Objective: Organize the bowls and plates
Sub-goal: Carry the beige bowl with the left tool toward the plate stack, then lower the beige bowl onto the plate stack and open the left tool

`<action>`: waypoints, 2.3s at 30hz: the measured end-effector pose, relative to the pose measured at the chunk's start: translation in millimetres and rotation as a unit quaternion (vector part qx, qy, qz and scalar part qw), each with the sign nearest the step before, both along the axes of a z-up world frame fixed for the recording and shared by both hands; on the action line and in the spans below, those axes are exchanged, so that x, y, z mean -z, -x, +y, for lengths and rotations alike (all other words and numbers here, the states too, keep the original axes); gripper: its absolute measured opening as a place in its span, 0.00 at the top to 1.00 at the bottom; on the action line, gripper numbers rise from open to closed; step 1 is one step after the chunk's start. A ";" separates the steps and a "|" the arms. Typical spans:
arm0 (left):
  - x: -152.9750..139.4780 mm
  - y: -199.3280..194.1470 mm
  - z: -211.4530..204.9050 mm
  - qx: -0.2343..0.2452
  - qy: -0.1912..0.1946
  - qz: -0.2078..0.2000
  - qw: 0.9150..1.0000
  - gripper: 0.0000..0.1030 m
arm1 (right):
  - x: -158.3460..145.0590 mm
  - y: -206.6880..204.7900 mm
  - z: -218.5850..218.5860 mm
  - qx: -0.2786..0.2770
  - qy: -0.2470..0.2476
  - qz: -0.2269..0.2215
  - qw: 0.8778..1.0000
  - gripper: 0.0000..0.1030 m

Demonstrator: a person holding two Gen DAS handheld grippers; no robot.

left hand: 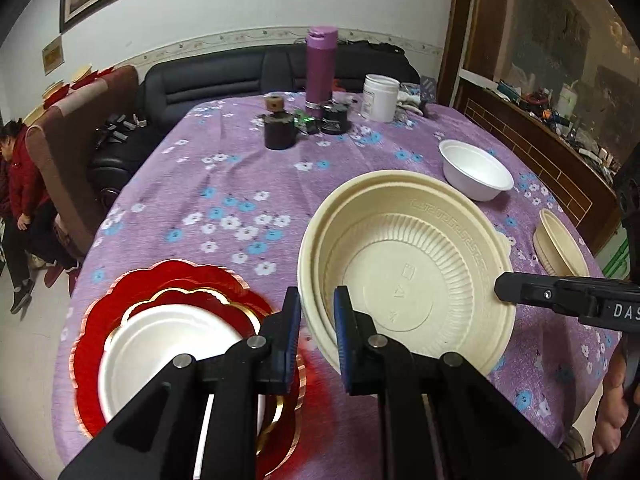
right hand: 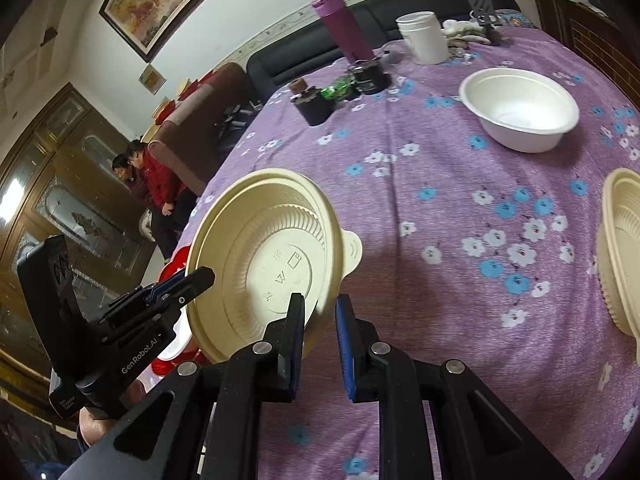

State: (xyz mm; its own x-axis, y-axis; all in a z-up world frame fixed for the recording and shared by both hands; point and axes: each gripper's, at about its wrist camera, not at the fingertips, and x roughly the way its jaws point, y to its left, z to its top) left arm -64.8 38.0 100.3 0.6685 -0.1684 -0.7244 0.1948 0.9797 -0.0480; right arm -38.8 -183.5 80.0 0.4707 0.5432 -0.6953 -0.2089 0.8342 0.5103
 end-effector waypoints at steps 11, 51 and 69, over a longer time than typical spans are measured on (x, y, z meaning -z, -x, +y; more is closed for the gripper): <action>-21.5 32.3 78.8 -0.062 0.009 -0.016 0.998 0.86 | -18.8 -0.2 72.9 -0.082 -0.014 -0.008 0.997 0.83; 23.9 47.8 164.8 -0.135 0.038 0.041 0.989 0.85 | 31.8 -20.4 183.1 -0.158 0.000 0.052 0.986 0.81; -4.4 56.5 152.4 -0.126 0.035 0.012 0.991 0.76 | 4.7 -10.3 131.8 -0.126 -0.018 0.014 0.992 0.66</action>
State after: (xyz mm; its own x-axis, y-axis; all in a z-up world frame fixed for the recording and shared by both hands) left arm -121.3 190.4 104.7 0.6782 -0.0475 -0.7334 -0.0585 0.9913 -0.1183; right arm -28.5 -51.7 75.4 0.2984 0.6654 -0.6843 -0.3933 0.7389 0.5471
